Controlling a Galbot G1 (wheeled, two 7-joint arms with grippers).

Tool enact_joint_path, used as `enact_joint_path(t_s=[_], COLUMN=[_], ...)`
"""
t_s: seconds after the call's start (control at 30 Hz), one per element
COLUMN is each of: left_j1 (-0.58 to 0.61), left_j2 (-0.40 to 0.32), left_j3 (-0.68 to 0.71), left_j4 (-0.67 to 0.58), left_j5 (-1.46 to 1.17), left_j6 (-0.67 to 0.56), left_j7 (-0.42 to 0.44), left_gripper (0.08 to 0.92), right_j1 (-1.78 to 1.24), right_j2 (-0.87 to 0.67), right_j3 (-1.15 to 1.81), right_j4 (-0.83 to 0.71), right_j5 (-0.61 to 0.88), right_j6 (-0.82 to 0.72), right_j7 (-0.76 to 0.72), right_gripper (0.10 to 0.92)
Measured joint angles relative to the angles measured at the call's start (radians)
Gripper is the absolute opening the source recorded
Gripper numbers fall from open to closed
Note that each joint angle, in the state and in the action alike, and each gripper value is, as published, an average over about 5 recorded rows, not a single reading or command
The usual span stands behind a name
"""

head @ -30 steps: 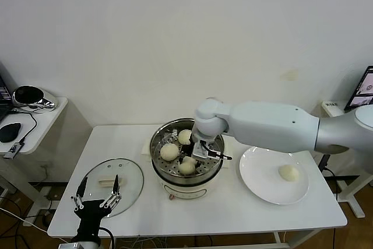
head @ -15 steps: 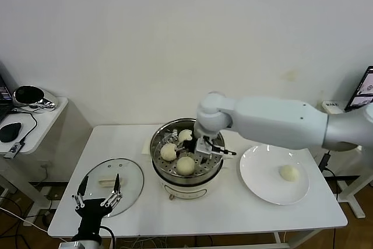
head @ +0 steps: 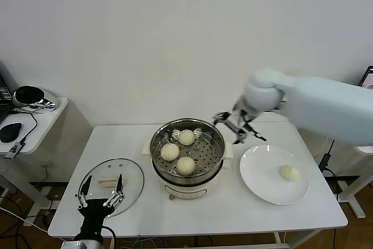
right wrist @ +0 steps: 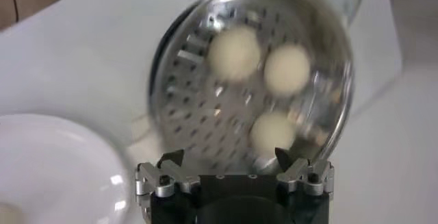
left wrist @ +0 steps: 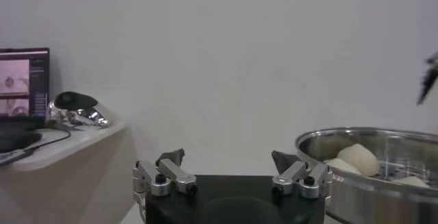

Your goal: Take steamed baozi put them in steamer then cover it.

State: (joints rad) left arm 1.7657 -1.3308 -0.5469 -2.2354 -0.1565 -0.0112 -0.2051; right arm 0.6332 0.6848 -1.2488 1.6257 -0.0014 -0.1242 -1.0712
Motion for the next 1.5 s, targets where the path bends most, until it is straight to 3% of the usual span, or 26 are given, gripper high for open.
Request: enact_joint_path(t_s=[0.3,0.6,1.0,1.5], left_j1=[0.002,0.016,0.034,0.031], left_j2=[0.003,0.002,0.0,-0.003], left_j3=[0.007,0.003,-0.01,-0.019], left_j4=[0.003,0.004,-0.006,0.002], left_j5=[0.003,0.011,0.013,0.011], left_j6=[-0.001,0.0,0.0,0.001], left_j7=[0.001,0.001,0.001,0.001], left_gripper=[0.823,0.823,0.823,0.823], right_j1=[-0.225,-0.573,-0.839,-0.911], right_j2=[-0.189,-0.254,-0.198,-0.055], right_j3=[0.192,0.5,0.728,0.816], right_j4=[-0.037,-0.129,-0.298,-0.472], right_j5=[-0.043,-0.138,-0.25,-0.341], right_j6=[-0.076,-0.081,-0.059,-0.034], right_j7=[-0.01,-0.015,-0.009,0.025], right_gripper=[0.823,0.823,0.823,0.822])
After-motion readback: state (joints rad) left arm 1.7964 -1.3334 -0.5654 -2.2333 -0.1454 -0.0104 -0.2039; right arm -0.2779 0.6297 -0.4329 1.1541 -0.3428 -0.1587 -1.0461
